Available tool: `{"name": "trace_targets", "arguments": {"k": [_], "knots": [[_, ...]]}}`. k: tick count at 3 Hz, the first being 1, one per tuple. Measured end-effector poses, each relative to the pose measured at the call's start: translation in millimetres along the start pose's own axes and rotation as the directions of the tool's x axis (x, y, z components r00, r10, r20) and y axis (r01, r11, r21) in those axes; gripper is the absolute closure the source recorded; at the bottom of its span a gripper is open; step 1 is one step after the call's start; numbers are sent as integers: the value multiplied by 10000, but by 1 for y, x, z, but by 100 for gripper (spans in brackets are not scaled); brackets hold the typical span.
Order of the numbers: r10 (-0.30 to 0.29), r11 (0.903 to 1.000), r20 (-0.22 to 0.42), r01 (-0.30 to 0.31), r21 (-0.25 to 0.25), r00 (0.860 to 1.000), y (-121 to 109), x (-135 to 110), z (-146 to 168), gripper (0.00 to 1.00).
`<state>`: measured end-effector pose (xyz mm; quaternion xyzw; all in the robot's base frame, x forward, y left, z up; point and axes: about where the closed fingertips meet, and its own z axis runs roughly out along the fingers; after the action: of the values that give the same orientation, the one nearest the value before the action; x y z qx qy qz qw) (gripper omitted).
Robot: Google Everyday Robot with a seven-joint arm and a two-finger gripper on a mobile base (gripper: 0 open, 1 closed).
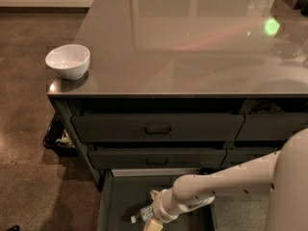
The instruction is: Pick blue plastic bottle from bottom drawer and place on counter
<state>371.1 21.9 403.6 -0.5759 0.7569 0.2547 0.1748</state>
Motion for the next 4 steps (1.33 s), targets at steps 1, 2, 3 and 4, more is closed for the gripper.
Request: {"name": "trace_targets", "arguments": {"k": [1, 2, 3, 4], "knots": [[24, 9970, 320, -49, 779, 9995, -21, -7, -1, 0], [26, 9971, 327, -50, 759, 9995, -21, -6, 0, 0], [-66, 9949, 565, 9, 1011, 9984, -45, 15, 15, 0], [-238, 9886, 868, 106, 1501, 9959, -92, 53, 44, 0]]}}
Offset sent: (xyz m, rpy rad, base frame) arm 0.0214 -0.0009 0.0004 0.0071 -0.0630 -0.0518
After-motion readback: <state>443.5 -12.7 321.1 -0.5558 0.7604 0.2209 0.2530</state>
